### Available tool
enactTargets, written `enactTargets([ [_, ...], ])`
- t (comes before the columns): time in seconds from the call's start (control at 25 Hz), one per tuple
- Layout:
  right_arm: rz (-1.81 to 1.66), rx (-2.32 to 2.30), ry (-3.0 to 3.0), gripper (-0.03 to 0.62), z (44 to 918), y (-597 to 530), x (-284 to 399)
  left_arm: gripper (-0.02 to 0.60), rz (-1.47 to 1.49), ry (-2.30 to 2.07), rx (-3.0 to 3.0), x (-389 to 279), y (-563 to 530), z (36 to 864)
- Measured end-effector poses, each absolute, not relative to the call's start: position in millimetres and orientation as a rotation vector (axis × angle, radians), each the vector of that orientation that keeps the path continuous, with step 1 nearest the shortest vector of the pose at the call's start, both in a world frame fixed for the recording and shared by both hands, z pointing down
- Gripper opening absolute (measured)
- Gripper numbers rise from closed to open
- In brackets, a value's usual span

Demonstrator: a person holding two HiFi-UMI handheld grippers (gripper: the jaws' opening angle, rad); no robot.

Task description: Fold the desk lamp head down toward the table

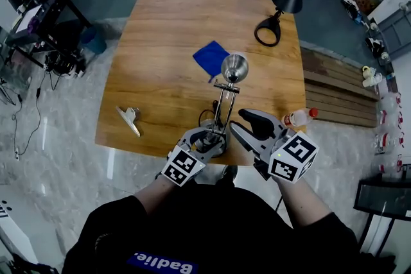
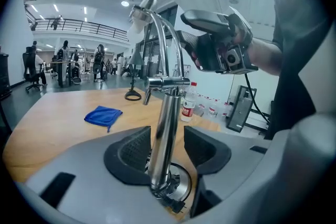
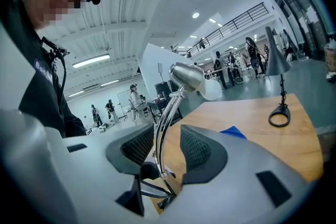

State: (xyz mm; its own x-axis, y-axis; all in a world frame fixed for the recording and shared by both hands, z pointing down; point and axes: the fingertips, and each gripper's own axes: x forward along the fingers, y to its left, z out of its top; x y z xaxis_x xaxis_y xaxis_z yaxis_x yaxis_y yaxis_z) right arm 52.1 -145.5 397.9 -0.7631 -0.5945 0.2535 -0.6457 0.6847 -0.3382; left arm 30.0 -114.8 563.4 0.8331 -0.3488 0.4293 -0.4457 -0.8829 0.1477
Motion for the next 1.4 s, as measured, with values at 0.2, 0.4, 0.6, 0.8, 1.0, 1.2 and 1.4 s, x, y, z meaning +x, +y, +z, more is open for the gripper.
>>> enactTargets([
  [0.2, 0.760, 1.008, -2.779, 0.143, 391, -157, 47, 0.190, 0.590, -0.590, 2.784, 38, -118, 571],
  [0.4, 0.945, 0.958, -2.798, 0.143, 385, -172, 41, 0.189, 0.611, -0.561, 2.805, 42, -120, 577],
  [0.6, 1.020, 0.908, -2.811, 0.141, 381, -181, 37, 0.186, 0.644, -0.556, 2.798, 45, -121, 587],
  [0.8, 1.063, 0.891, -2.801, 0.084, 380, -186, 38, 0.164, 0.661, -0.549, 2.802, 44, -121, 591],
  [1.0, 1.108, 0.843, -2.797, 0.057, 382, -190, 38, 0.164, 0.661, -0.532, 2.834, 46, -122, 593],
  [1.2, 1.091, 0.812, -2.807, 0.052, 382, -190, 38, 0.163, 0.635, -0.540, 2.848, 45, -122, 593],
  [1.4, 1.055, 0.793, -2.831, 0.052, 381, -190, 38, 0.161, 0.622, -0.563, 2.856, 46, -121, 591],
])
